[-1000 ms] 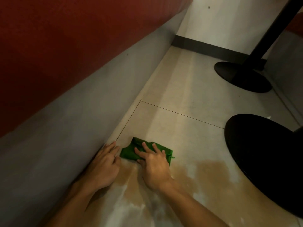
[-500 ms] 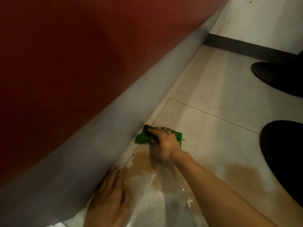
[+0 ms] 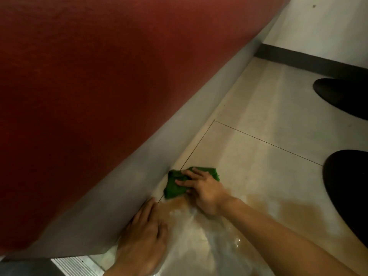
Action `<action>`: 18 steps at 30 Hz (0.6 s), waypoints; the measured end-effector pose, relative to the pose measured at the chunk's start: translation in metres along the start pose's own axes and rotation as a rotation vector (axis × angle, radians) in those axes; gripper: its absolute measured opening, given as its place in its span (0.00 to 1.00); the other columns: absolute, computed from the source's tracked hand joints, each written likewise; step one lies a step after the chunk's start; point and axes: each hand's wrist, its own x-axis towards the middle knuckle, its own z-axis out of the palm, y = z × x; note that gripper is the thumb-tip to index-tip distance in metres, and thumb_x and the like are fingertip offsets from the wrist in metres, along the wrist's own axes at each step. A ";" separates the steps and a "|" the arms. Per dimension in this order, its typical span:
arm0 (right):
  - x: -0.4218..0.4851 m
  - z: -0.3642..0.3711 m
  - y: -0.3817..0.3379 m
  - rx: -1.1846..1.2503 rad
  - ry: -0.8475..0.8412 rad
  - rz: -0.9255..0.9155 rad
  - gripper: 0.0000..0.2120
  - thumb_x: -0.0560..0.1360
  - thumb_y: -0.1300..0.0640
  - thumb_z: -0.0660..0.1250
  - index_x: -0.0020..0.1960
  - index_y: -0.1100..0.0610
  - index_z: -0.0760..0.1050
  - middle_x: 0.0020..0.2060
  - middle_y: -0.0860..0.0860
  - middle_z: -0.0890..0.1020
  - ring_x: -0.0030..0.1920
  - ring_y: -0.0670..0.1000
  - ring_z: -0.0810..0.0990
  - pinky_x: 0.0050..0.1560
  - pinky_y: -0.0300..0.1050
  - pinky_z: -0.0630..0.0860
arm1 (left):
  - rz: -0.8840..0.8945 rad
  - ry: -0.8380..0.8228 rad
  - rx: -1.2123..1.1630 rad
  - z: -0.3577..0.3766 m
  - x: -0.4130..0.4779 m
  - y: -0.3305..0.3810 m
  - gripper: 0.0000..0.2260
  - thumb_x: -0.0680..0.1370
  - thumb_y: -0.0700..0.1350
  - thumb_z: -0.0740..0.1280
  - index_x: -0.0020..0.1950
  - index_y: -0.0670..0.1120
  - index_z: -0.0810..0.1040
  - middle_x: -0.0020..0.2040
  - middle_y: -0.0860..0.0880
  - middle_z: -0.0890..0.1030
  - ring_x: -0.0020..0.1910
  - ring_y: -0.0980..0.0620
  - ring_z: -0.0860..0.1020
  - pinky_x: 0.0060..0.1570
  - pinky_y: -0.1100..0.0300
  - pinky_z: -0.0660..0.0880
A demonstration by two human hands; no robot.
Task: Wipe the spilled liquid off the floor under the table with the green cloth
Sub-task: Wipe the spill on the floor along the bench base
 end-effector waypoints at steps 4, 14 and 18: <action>0.025 -0.008 0.015 0.009 0.054 0.081 0.20 0.81 0.51 0.58 0.71 0.40 0.65 0.76 0.45 0.60 0.76 0.55 0.55 0.75 0.56 0.53 | 0.022 0.020 0.000 -0.003 0.000 0.003 0.33 0.71 0.60 0.45 0.69 0.49 0.73 0.72 0.54 0.68 0.69 0.55 0.69 0.66 0.64 0.61; 0.001 0.004 -0.002 0.063 -0.011 -0.037 0.19 0.81 0.52 0.58 0.70 0.38 0.66 0.75 0.40 0.59 0.77 0.50 0.51 0.76 0.58 0.49 | 0.020 -0.037 0.059 -0.005 -0.001 0.001 0.26 0.70 0.56 0.55 0.58 0.44 0.82 0.61 0.49 0.80 0.57 0.51 0.80 0.56 0.58 0.74; 0.027 -0.013 0.013 0.084 -0.010 0.057 0.19 0.81 0.53 0.58 0.71 0.41 0.67 0.76 0.43 0.59 0.77 0.53 0.52 0.75 0.58 0.49 | -0.006 -0.023 0.075 -0.006 -0.001 0.004 0.32 0.72 0.59 0.47 0.69 0.47 0.74 0.72 0.53 0.69 0.68 0.53 0.70 0.66 0.59 0.63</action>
